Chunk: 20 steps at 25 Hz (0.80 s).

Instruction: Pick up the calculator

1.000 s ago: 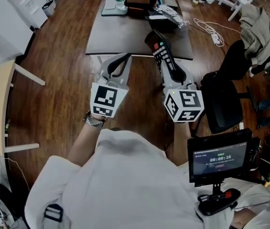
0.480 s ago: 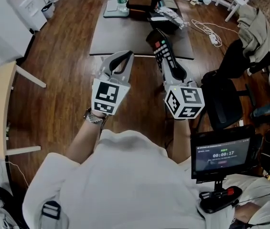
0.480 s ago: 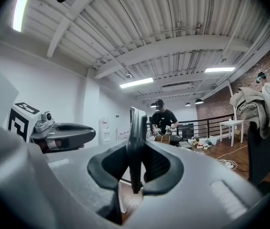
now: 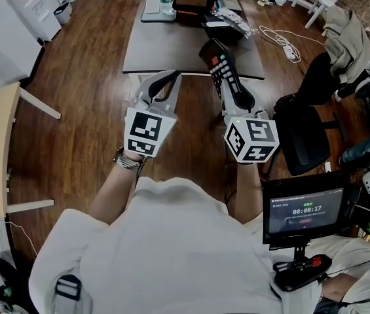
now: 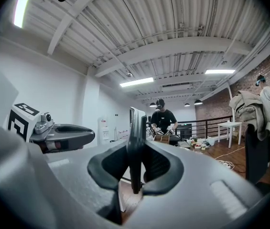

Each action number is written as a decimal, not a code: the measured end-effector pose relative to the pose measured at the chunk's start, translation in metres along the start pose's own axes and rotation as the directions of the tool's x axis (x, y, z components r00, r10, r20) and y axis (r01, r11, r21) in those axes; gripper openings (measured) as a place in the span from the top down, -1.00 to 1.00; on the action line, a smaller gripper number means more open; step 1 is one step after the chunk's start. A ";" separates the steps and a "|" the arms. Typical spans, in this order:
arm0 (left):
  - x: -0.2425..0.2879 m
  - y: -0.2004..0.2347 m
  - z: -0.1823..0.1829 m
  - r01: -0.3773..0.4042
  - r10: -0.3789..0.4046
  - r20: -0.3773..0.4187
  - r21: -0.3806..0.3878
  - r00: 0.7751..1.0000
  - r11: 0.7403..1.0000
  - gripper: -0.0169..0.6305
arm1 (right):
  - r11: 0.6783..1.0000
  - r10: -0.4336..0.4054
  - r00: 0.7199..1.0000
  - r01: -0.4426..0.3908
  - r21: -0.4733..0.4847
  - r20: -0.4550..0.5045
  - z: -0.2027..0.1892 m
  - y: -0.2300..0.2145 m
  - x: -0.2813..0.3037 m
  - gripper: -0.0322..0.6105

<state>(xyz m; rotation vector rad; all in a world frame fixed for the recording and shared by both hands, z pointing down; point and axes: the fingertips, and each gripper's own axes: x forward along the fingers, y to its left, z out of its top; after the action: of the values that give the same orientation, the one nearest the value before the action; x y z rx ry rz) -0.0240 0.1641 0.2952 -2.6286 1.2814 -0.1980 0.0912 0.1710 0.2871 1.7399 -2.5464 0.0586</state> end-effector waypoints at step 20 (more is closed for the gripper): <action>-0.019 0.006 -0.001 -0.014 0.014 0.006 0.009 1.000 1.000 0.93 | 1.000 0.009 1.000 -0.009 -0.004 0.021 0.000 0.021 -0.009 0.70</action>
<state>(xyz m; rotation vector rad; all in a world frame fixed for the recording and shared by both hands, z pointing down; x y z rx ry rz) -0.0398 0.1752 0.2945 -2.6101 1.2930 -0.1926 0.0748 0.1865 0.2860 1.7364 -2.5670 0.0356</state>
